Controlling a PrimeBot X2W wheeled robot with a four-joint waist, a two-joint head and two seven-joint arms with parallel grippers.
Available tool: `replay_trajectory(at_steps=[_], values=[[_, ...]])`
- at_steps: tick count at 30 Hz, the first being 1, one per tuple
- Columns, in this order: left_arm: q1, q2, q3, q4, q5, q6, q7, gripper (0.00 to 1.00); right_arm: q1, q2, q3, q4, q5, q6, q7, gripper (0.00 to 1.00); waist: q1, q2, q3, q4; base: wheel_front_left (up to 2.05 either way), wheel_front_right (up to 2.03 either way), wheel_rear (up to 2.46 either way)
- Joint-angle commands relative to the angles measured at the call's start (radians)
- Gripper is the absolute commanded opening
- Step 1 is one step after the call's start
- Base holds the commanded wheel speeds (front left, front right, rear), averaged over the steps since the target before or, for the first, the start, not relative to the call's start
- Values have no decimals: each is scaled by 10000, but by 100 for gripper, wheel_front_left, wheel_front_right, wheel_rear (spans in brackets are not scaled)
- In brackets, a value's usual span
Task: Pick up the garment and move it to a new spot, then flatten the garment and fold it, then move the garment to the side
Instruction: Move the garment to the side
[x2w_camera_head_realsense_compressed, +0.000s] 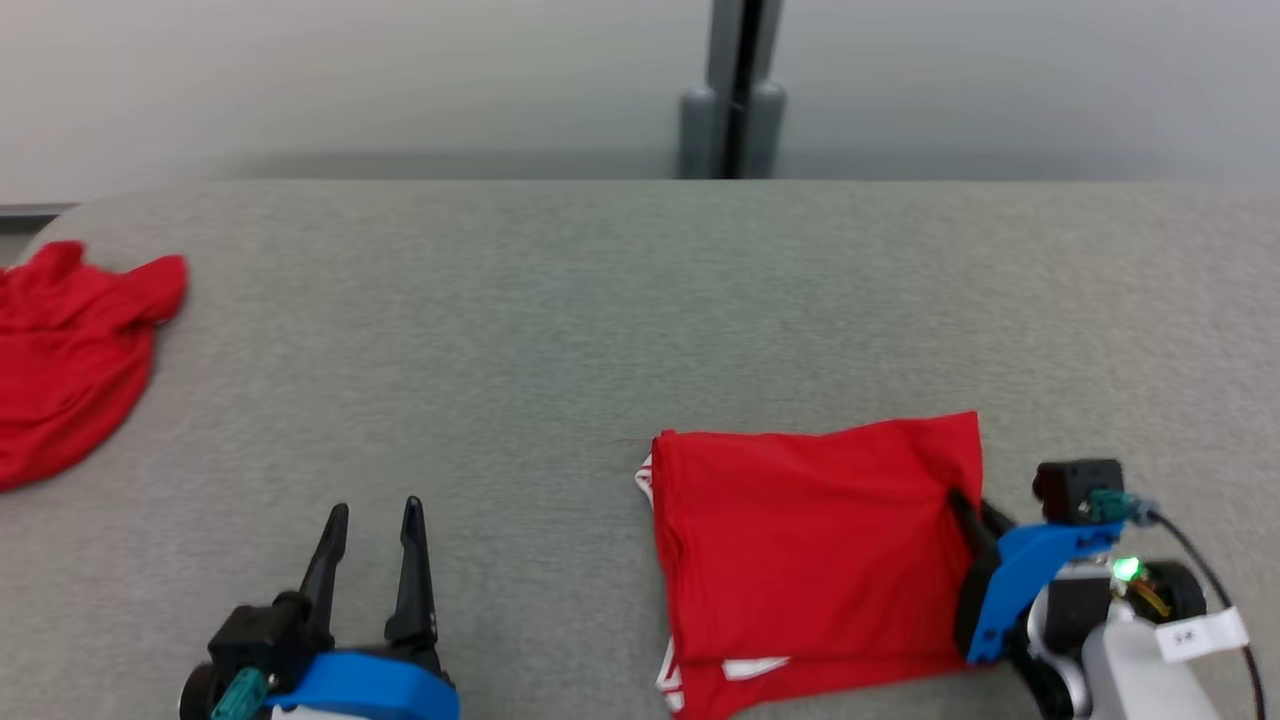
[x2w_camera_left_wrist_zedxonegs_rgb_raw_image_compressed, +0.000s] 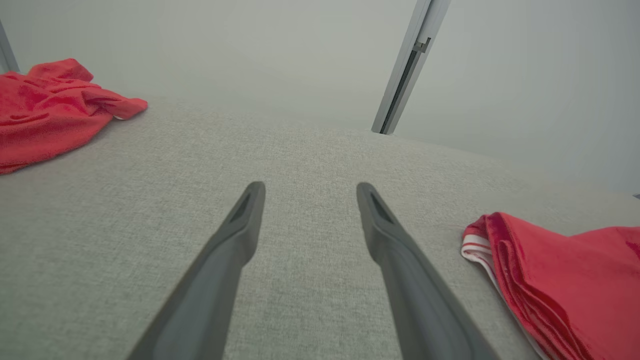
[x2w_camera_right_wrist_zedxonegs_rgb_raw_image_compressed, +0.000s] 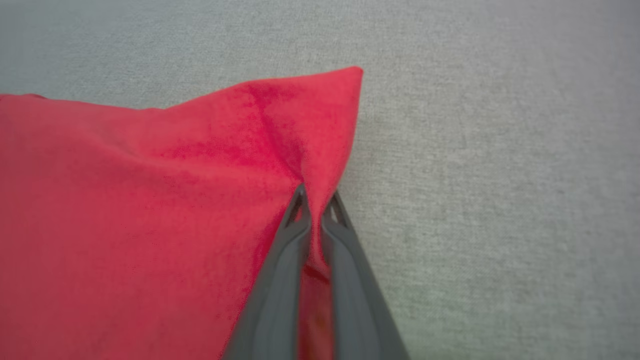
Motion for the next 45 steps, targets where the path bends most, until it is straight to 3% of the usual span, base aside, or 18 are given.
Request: replay_trajectory(at_steps=[1,8,13,19,28,36,45], values=[[-200,47,-46,-136,120,-55,-45,100,-339,-180,-188,-150,-151,-11,-262,0,-1,-1,116,-353,0,0,0],[-497,292,-164,-629,353,-92,8,100,-1082,-545,-714,-457,-333,-8,-799,0,-1,-1,1000,-2067,0,0,0],[-790,676,-326,-1191,604,-104,404,100,-1527,-392,-1105,-400,-225,-8,-1340,0,-1,-1,1782,-3643,0,0,0],[-979,931,-518,-1638,751,-150,897,100,-1831,-214,-984,152,-161,-8,-1857,0,-1,-1,2172,-4438,0,0,0],[-1003,1129,-582,-1921,784,-61,1183,100,-3082,-301,-844,1103,-323,-8,-2200,0,-1,-1,2309,-4092,0,0,0],[-1028,1252,-509,-2168,734,94,1209,100,-4865,-1235,-1403,2112,-311,-8,-2050,0,-1,-1,2497,-2994,0,0,0],[-1010,1302,-546,-2257,683,156,1145,100,-5417,-2718,-2818,2499,-811,-8,-1867,0,-1,-1,2810,-2307,0,0,0]])
